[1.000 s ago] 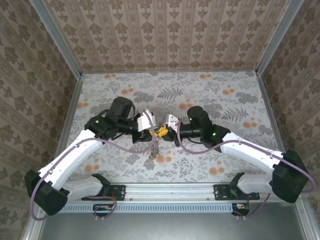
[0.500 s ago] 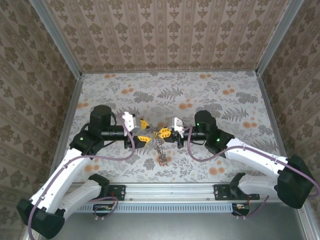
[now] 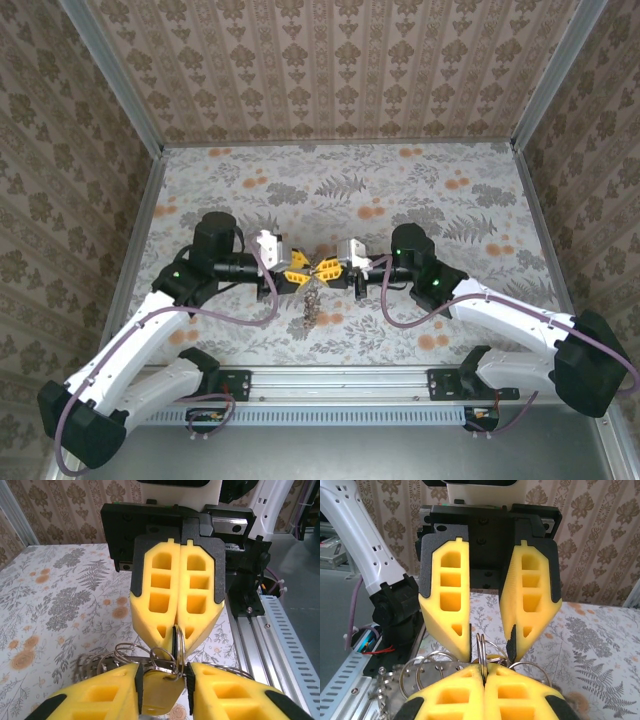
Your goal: Put the keys on the keyring
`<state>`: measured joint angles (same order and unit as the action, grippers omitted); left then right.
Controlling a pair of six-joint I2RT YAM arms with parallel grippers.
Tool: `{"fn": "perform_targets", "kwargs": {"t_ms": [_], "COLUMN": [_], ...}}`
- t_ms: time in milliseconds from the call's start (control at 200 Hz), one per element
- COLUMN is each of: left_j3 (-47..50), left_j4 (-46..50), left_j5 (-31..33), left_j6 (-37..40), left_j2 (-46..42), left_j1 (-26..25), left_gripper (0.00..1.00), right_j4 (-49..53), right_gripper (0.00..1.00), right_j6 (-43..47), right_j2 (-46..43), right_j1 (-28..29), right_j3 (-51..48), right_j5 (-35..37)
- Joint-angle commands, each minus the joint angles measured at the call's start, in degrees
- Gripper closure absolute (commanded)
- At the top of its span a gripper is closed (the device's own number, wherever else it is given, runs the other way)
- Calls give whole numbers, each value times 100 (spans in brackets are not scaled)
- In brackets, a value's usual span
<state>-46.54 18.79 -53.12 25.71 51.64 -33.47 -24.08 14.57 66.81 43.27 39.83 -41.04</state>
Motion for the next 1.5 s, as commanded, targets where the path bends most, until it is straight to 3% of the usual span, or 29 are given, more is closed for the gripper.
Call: {"fn": "perform_targets", "kwargs": {"t_ms": [0, 120, 280, 355, 465, 510, 610, 745, 1055, 1495], "left_j3": [-215, -255, -340, -403, -583, -682, -857, -1012, -1086, -1056], "left_j4": [-13, 97, 189, 299, 745, 964, 1432, 1736, 1643, 1479], "left_j5": [-167, -140, -201, -105, 291, 568, 1331, 1955, 2089, 2136], "left_j6": [272, 368, 417, 481, 722, 879, 1183, 1402, 1360, 1201], "left_j2": [-66, 19, 127, 140, 136, 153, 238, 399, 550, 637], "left_j1": [-93, -115, -142, -142, -170, -217, -453, -713, -844, -841], "left_gripper": [75, 89, 100, 100, 100, 100, 100, 100, 100, 100], "right_j4": [-296, -317, -322, -251, 517, 1008, 1837, 2356, 2345, 2388], "right_gripper": [100, 100, 100, 99, 84, 75, 71, 70, 77, 76], "right_j6": [-45, -82, -85, -67, 324, 561, 983, 1137, 1101, 973], "right_j2": [7, 23, 52, 45, -50, -101, -185, -134, 50, 95], "right_j1": [8, 8, 12, 7, 13, 7, 9, 21, 89, 130], "right_j3": [69, 73, 78, 60, 162, 251, 453, 703, 837, 833], "right_j5": [-39, 2, 94, 146, 254, 432, 837, 967, 936, 672]}}
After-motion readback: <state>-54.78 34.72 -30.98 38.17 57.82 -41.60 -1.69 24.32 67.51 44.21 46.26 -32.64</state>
